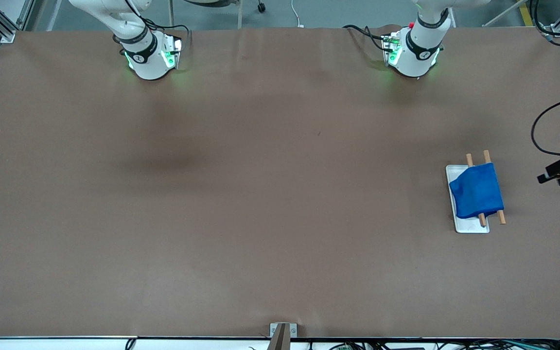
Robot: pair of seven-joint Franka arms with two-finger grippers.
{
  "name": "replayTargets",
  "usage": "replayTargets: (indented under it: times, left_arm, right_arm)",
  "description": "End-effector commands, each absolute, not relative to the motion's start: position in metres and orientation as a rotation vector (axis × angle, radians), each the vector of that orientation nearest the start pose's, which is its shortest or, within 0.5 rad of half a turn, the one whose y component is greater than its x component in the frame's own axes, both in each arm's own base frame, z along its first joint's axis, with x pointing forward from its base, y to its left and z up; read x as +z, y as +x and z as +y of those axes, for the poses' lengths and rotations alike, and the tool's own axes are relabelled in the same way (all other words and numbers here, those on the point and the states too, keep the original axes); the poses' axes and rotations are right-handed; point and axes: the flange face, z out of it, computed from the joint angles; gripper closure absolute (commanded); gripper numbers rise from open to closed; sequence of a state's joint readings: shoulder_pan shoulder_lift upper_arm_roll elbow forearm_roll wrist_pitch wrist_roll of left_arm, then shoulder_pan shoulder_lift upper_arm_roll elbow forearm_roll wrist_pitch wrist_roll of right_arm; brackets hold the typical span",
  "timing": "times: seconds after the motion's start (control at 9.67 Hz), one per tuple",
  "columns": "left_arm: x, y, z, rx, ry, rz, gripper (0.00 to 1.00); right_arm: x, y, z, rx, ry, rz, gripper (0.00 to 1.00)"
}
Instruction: Right arm passes towel to left arm to hang
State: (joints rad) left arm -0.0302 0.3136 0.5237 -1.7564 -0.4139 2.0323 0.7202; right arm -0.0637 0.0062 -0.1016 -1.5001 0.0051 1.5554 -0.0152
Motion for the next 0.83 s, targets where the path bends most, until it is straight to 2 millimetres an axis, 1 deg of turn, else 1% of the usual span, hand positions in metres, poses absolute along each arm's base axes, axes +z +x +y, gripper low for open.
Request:
replayTargets:
  times: [0.0, 0.1, 0.21, 0.31, 0.41, 0.52, 0.62, 0.72]
  left_arm:
    - [0.437, 0.601, 0.216, -0.200, -3.228, 0.283, 0.00]
    - [0.459, 0.603, 0.194, -0.232, -3.232, 0.248, 0.00]
    - [0.480, 0.596, 0.166, -0.225, -3.237, 0.142, 0.00]
    - [0.506, 0.594, 0.124, -0.223, -3.166, 0.187, 0.00]
    - [0.530, 0.583, 0.093, -0.205, -3.107, 0.190, 0.00]
    - [0.550, 0.571, 0.065, -0.177, -3.122, 0.109, 0.00]
    - [0.567, 0.558, 0.038, -0.130, -3.136, 0.077, 0.00]
    - [0.587, 0.547, 0.021, -0.114, -3.141, 0.089, 0.00]
  right_arm:
    - [0.657, 0.538, -0.091, -0.066, -3.146, 0.204, 0.00]
    - [0.655, 0.536, -0.091, -0.038, -3.142, 0.232, 0.00]
    - [0.655, 0.536, -0.091, -0.037, -3.140, 0.261, 0.00]
    - [0.654, 0.537, -0.089, -0.035, -3.136, 0.278, 0.00]
    - [0.654, 0.537, -0.088, -0.035, -3.136, 0.283, 0.00]
    - [0.654, 0.537, -0.089, -0.035, -3.136, 0.283, 0.00]
    - [0.654, 0.537, -0.089, -0.033, -3.136, 0.285, 0.00]
    - [0.654, 0.537, -0.089, -0.035, -3.136, 0.285, 0.00]
